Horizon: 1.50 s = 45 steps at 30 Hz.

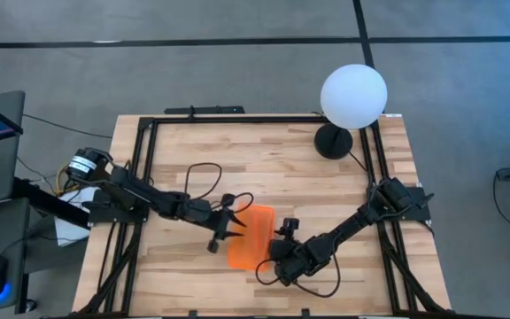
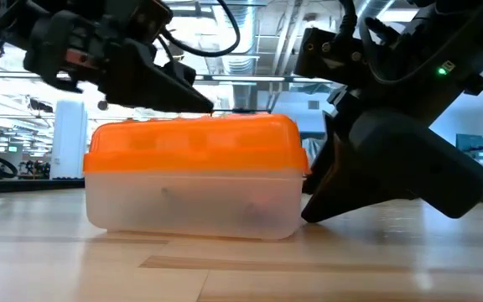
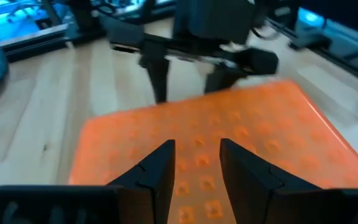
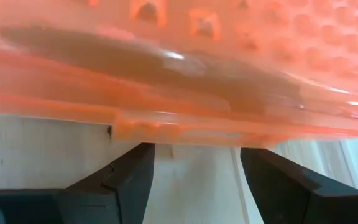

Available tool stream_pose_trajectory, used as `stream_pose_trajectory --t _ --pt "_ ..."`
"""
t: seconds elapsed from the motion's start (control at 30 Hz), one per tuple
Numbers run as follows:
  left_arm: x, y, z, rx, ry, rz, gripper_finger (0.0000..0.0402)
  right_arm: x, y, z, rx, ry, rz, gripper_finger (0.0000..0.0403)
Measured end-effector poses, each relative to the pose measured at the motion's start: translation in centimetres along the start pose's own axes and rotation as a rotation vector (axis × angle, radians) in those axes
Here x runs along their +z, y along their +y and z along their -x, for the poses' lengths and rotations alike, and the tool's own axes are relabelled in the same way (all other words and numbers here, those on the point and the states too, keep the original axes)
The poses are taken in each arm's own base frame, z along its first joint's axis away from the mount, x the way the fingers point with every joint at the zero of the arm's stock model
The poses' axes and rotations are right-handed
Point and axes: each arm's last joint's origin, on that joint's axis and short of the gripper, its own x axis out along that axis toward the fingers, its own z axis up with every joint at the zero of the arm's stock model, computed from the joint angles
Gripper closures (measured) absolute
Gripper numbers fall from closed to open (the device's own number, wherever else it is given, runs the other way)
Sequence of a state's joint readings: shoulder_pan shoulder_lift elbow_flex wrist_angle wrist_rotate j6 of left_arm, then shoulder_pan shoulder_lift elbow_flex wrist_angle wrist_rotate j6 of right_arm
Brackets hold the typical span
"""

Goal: Pick & place school supplies into a supply box
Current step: Close the supply box

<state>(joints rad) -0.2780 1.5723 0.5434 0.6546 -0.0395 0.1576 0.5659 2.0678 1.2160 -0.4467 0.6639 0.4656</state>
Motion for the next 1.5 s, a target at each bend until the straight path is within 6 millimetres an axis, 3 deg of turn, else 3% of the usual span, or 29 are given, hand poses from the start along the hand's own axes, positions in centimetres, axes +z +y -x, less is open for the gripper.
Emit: stream_pose_trajectory --t 0.63,0.73,0.9,1.07,1.3,1.5 --pt "0.6 0.4 0.0 0.046 -0.063 0.105 0.0279 -0.7 -0.1 0.3 -0.028 0.052 -0.036 0.0168" --pt "0.1 0.3 -0.9 0.036 -0.042 0.11 0.0279 -0.7 -0.2 0.3 -0.025 0.053 -0.04 0.0168" --pt "-0.9 -0.1 -4.0 -0.006 0.042 0.108 0.0279 -0.7 -0.1 0.3 -0.023 0.051 -0.041 0.0168" --pt "-0.9 0.3 -6.0 -0.011 0.153 0.142 0.0279 -0.8 0.0 0.4 -0.021 0.051 -0.049 0.0168" --pt "-0.9 0.5 -6.4 0.021 0.213 0.188 0.0279 -1.4 0.0 0.9 -0.061 0.076 -0.039 0.0168" --pt "-1.1 0.8 -6.4 0.102 0.228 0.217 0.0279 -2.4 -0.7 3.6 -0.141 0.084 -0.014 0.0168"
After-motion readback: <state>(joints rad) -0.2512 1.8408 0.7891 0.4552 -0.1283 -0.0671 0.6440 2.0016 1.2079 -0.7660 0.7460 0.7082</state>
